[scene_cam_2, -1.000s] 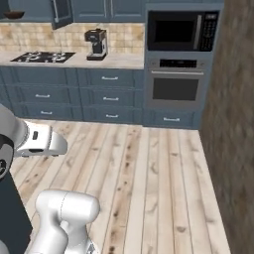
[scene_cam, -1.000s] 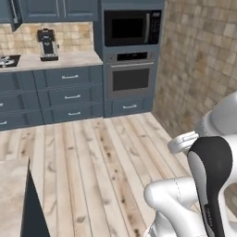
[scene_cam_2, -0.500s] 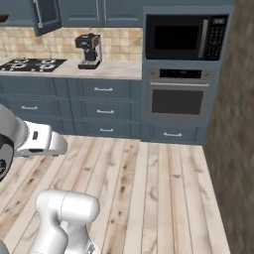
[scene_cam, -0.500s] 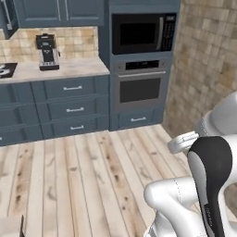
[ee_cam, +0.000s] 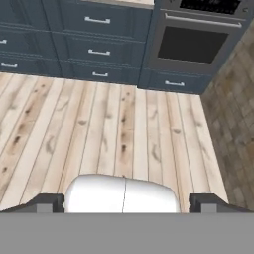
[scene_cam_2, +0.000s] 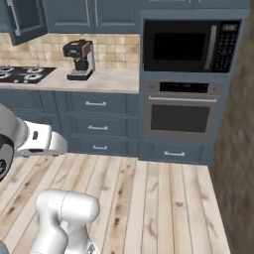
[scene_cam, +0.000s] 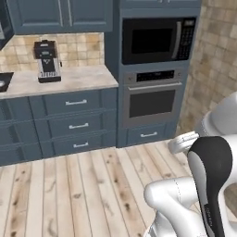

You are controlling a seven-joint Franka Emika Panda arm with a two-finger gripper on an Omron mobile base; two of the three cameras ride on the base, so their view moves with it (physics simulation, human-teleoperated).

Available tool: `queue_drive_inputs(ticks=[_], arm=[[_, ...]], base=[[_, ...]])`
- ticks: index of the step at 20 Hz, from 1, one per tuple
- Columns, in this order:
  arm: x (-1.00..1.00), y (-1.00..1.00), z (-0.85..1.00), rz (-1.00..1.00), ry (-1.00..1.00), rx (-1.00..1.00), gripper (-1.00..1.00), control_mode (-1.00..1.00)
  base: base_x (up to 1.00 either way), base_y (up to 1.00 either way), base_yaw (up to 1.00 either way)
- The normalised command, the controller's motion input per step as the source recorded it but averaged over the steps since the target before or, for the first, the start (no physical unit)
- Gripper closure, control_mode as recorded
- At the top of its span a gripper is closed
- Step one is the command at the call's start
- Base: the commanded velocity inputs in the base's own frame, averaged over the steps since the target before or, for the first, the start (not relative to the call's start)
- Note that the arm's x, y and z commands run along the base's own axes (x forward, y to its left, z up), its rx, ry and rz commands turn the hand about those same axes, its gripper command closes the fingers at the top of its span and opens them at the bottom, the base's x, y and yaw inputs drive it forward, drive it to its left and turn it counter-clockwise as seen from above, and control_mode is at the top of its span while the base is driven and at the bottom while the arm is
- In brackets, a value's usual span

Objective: Pick up the bowls from the cabinet and place each bowl in front of a stool on the dining counter.

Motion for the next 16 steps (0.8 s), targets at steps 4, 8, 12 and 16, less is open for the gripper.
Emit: queue_drive_inputs(ticks=[4,8,12,16], arm=[[0.00,0.00,0.00,0.00,0.00,0.00,-1.00,1.00],[0.00,0.00,0.00,0.00,0.00,0.00,-1.00,1.00],[0.00,0.00,0.00,0.00,0.00,0.00,-1.00,1.00],[0.00,0.00,0.00,0.00,0.00,0.00,-1.00,1.00]], base=[[1.00,0.44,-0.01],[1.00,0.75,-0.05],[0.81,1.00,-0.13],[0.33,1.00,-0.18]])
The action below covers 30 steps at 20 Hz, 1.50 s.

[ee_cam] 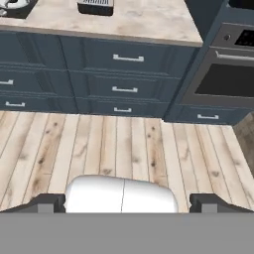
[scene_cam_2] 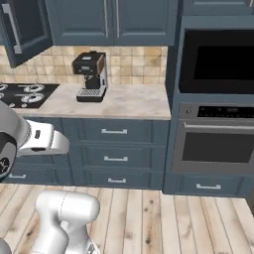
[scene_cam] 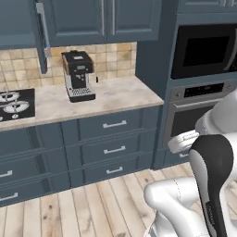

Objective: Pick up the bowls from the cabinet and place each bowl in front of a stool on the dining counter.

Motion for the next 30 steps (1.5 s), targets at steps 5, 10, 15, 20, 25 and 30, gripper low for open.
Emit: queue_drive_inputs(ticks=[5,10,15,20,25,30], arm=[[0.00,0.00,0.00,0.00,0.00,0.00,-1.00,1.00],[0.00,0.00,0.00,0.00,0.00,0.00,-1.00,1.00],[0.00,0.00,0.00,0.00,0.00,0.00,-1.00,1.00],[0.00,0.00,0.00,0.00,0.00,0.00,-1.00,1.00],[0.00,0.00,0.00,0.00,0.00,0.00,-1.00,1.00],[0.00,0.00,0.00,0.00,0.00,0.00,-1.00,1.00]], base=[[0.06,1.00,-0.22],[-0.22,1.00,-0.14],[-0.06,1.00,-0.12],[0.01,1.00,-0.03],[0.26,0.78,0.15],[0.62,0.11,0.45]])
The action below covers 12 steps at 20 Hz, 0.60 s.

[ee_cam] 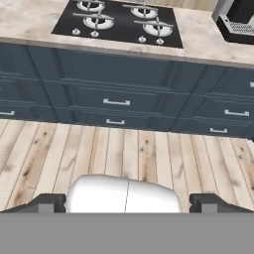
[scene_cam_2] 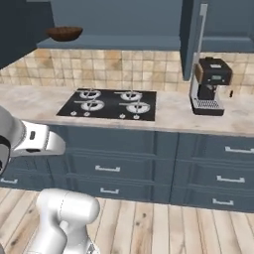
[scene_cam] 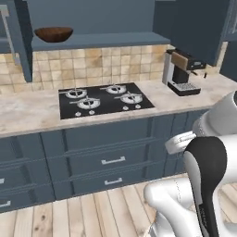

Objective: Pick up the bowls from the cabinet and place each bowl in front of a stool on the dining counter.

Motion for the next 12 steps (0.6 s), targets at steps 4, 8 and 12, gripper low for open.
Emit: queue_drive_inputs(ticks=[4,8,12], arm=[[0.00,0.00,0.00,0.00,0.00,0.00,-1.00,1.00],[0.00,0.00,0.00,0.00,0.00,0.00,-1.00,1.00],[0.00,0.00,0.00,0.00,0.00,0.00,-1.00,1.00]], base=[[0.71,0.00,0.50],[0.75,0.00,0.47],[0.79,0.00,0.33]])
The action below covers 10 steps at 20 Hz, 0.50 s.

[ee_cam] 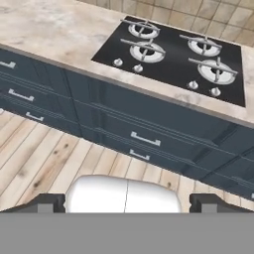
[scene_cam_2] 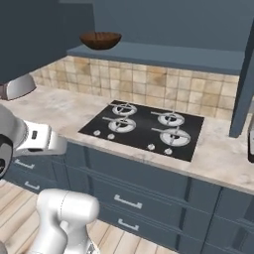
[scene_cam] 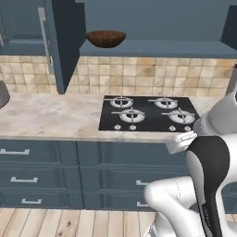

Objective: Pick up the bowls from the cabinet and place each bowl in front of a stool on the dining counter.

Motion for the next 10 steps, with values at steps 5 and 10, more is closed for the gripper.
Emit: queue_drive_inputs(ticks=[5,10], arm=[[0.00,0.00,0.00,0.00,0.00,0.00,-1.00,1.00],[0.00,0.00,0.00,0.00,0.00,0.00,-1.00,1.00]], base=[[0.26,-0.19,0.03],[0.39,-0.02,-0.01]])
